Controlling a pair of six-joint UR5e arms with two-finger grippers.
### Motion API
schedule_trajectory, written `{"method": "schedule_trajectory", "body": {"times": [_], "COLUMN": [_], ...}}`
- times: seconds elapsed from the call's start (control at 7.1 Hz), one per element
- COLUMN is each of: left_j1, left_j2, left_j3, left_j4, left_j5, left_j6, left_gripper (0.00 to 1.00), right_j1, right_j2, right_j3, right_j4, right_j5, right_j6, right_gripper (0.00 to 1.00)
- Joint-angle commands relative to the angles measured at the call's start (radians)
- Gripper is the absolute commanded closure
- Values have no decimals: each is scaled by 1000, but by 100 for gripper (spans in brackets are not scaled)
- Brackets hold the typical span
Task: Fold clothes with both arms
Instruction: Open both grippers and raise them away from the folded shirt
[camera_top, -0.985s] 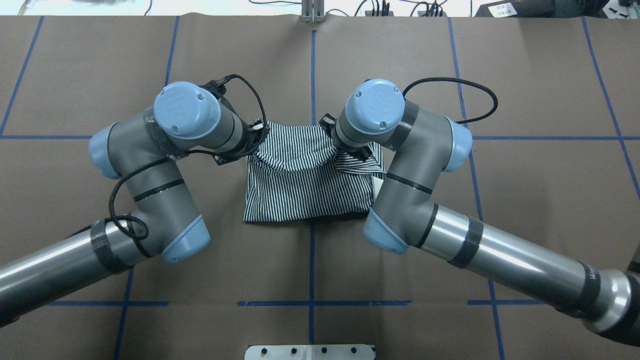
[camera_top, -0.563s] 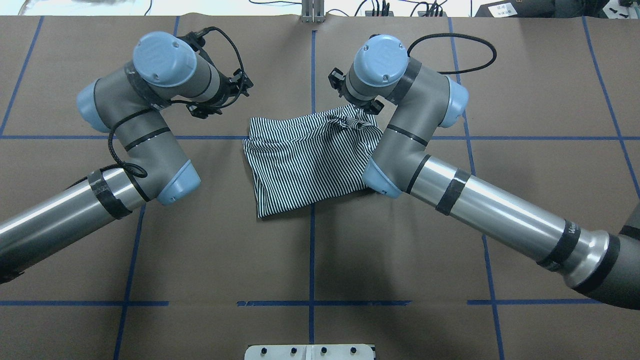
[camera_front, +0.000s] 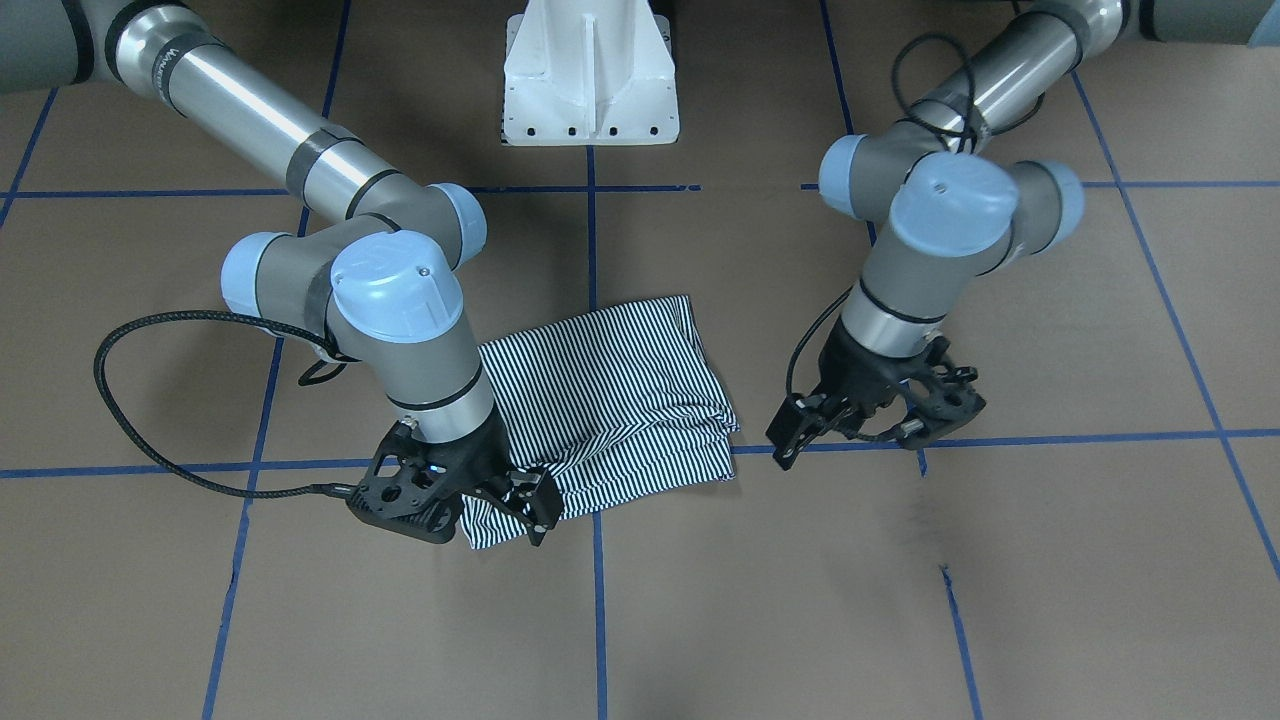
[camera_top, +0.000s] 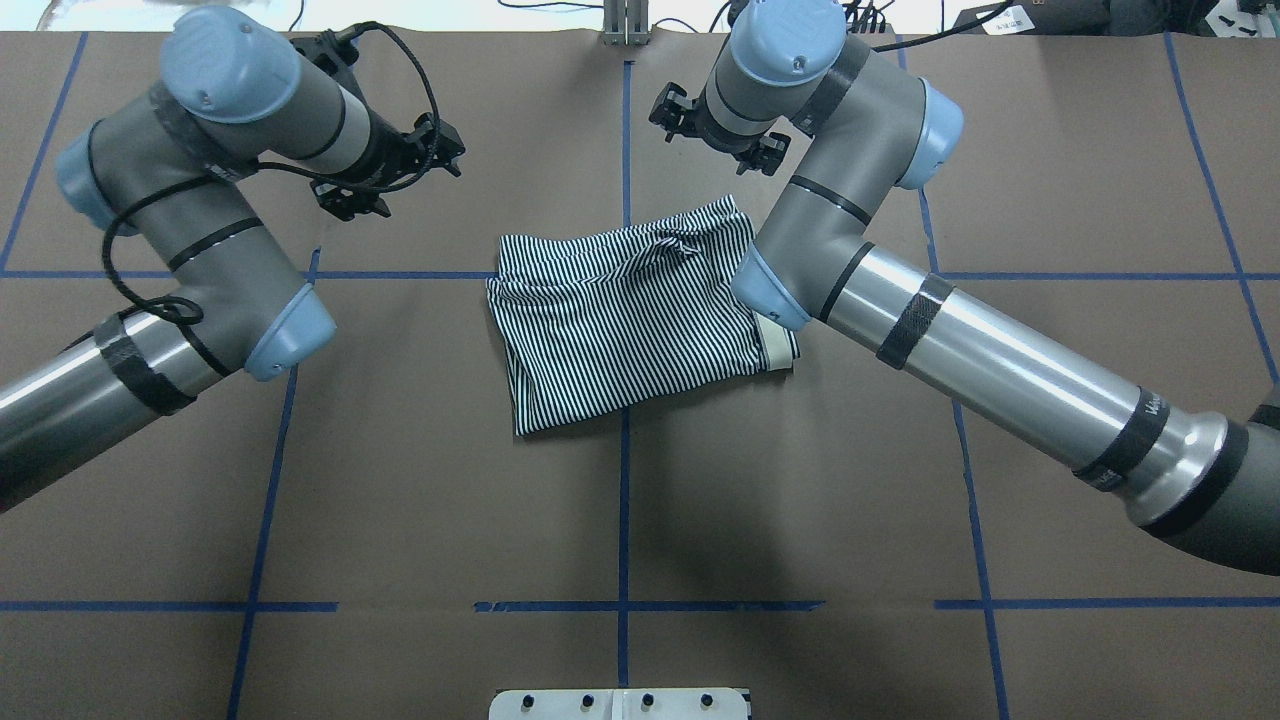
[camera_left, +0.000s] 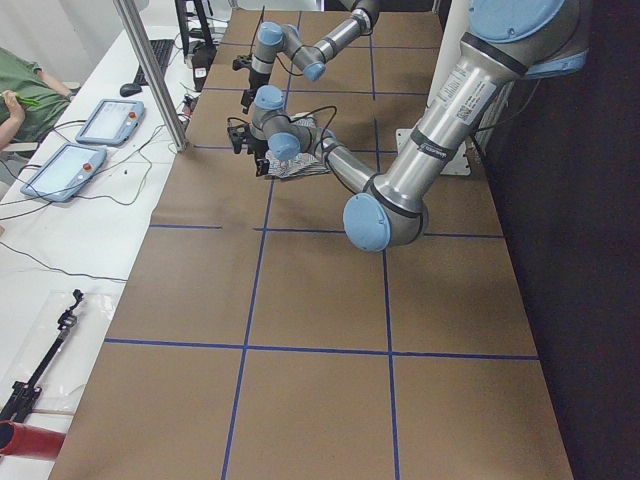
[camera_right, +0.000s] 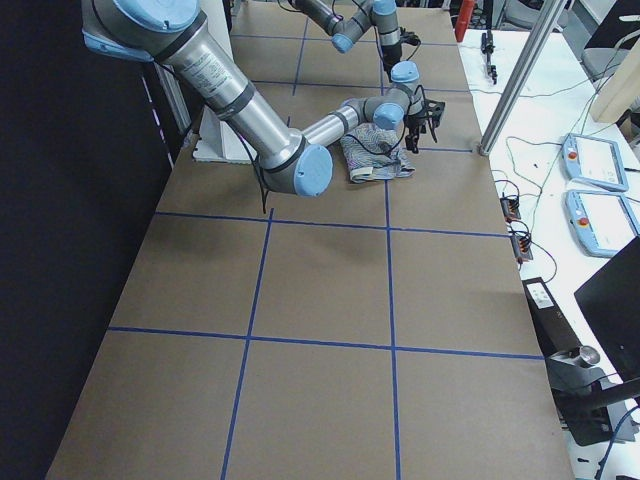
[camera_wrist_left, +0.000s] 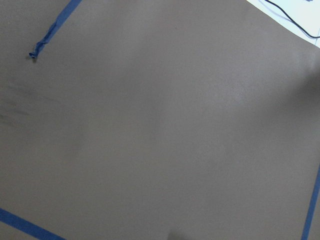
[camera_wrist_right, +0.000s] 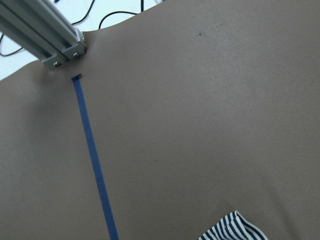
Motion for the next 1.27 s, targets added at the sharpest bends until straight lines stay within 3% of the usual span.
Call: {"method": "schedule_trajectory", "body": {"times": [0.0, 0.28, 0.56, 1.13], "left_j1": [-50, -75, -75, -86], "left_j2": [64, 114, 116, 117], "left_j3": [-118, -180, -180, -171], "left_j4": [115, 179, 184, 184], "left_j5": [-19, -20, -25, -39], "left_j6": [144, 236, 236, 234], "left_gripper": [0, 0, 0, 0], "right_j1": [-60, -94, -160, -96], "right_j2": [24, 6, 15, 21], "right_j3": [23, 41, 8, -67], "right_j4": [-161, -243, -314, -273], "right_j5": [-7, -82, -228, -228], "right_j6": [-284, -505, -628, -704], "right_gripper": [0, 0, 0, 0]}}
